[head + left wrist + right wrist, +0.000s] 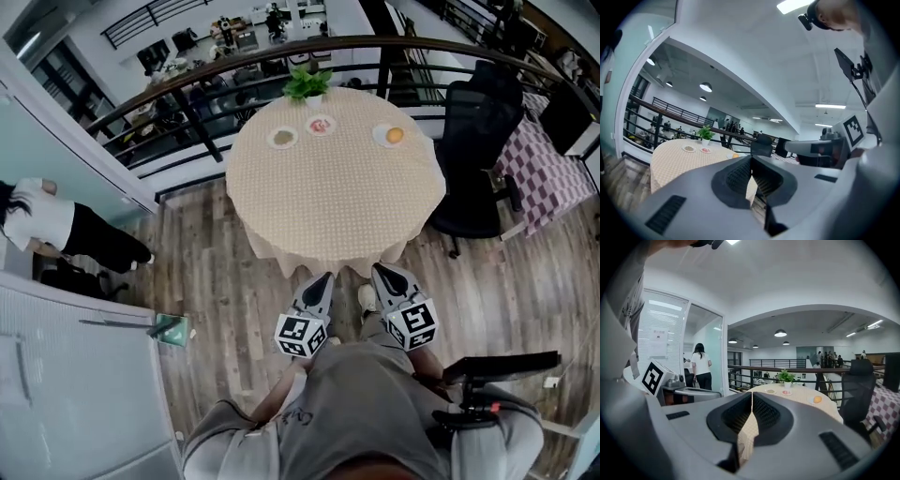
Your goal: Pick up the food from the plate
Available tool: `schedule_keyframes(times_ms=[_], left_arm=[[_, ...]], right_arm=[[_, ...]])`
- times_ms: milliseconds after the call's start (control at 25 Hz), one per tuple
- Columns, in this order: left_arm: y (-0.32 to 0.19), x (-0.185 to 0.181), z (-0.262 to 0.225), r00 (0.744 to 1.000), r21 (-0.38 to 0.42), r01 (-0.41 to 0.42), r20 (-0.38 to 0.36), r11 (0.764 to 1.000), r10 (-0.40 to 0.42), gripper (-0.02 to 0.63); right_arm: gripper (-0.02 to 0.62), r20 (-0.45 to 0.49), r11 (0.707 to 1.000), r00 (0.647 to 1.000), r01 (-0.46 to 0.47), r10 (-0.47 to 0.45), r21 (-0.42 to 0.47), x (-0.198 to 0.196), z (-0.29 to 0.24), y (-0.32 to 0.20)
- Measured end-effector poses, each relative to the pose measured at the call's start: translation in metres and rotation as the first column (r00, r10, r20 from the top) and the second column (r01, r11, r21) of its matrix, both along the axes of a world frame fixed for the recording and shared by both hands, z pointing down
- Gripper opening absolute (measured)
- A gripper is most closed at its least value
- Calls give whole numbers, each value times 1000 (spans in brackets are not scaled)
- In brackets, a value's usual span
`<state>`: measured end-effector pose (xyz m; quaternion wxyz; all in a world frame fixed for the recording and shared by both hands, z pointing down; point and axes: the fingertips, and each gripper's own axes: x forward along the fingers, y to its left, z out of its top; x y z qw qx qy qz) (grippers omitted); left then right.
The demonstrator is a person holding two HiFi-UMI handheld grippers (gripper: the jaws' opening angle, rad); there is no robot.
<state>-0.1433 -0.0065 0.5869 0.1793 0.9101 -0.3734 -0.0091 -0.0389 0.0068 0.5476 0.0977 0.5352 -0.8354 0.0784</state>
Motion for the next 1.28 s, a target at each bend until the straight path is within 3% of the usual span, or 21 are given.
schedule_keyframes(times_ms=[240, 520, 920, 1080, 1280], left_arm=[[-49, 4, 6, 992, -11, 122, 43, 992, -121, 11], [-116, 26, -7, 977, -15, 205, 70, 979, -204, 11], [-202, 120, -22, 972, -9, 220, 91, 975, -219, 11], [-218, 139, -36, 966, 37, 226, 124, 974, -229, 11], [-227, 155, -59, 968, 96, 203, 130, 974, -214, 11]], right_arm=[[18, 24, 996, 996, 89, -89, 8, 20, 1, -58], [18, 52, 987, 986, 158, -158, 15, 51, 2, -127], [18, 101, 976, 970, 220, -219, 7, 131, 14, -214], [18, 92, 975, 970, 224, -223, 8, 148, 11, -240], [18, 82, 974, 973, 207, -214, 87, 164, -20, -269]])
